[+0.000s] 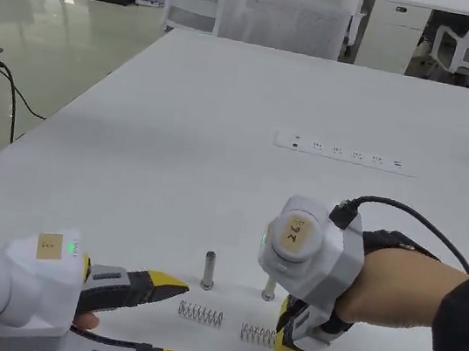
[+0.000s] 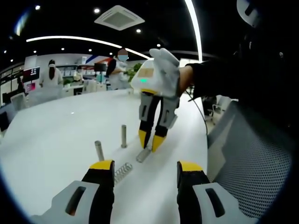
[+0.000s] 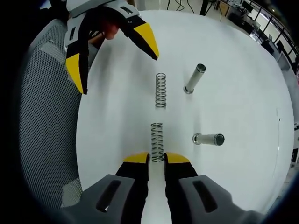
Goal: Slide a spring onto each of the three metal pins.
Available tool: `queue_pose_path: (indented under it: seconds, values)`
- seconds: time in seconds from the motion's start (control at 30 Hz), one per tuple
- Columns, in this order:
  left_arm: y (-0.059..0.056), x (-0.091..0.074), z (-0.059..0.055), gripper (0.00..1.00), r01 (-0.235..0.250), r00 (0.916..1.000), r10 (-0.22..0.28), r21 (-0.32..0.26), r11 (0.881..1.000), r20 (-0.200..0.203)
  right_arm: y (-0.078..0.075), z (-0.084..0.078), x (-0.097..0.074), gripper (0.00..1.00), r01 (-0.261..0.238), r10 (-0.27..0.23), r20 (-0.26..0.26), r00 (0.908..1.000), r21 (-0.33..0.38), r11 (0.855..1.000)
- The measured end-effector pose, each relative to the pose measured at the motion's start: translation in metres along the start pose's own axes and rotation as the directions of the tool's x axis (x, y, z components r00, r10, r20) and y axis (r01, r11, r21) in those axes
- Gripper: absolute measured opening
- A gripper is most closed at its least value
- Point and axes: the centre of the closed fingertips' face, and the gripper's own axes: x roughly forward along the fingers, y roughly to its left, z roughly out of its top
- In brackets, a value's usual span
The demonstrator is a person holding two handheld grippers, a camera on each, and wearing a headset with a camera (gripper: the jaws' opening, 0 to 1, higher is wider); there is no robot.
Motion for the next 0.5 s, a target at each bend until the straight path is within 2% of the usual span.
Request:
queue_pose_path:
  seconds: [0.17, 0.33, 0.5]
  values:
    - [0.0, 0.0, -0.001, 0.48, -0.001, 1.0, 0.001, 0.001, 1.0, -0.001, 0.002, -0.003, 0.003, 0.08, 0.005, -0.006, -0.019, 0.9998, -0.029, 1.0]
    - [0.0, 0.0, -0.001, 0.48, 0.0, 1.0, 0.0, 0.004, 1.0, -0.004, -0.001, -0.001, 0.002, 0.08, 0.023, -0.023, -0.006, 0.9997, -0.035, 0.999]
    - [0.0, 0.0, -0.001, 0.47, 0.006, 0.9999, -0.006, 0.01, 1.0, -0.009, 0.0, 0.003, -0.007, 0.08, 0.024, -0.024, 0.002, 0.9997, -0.03, 0.999]
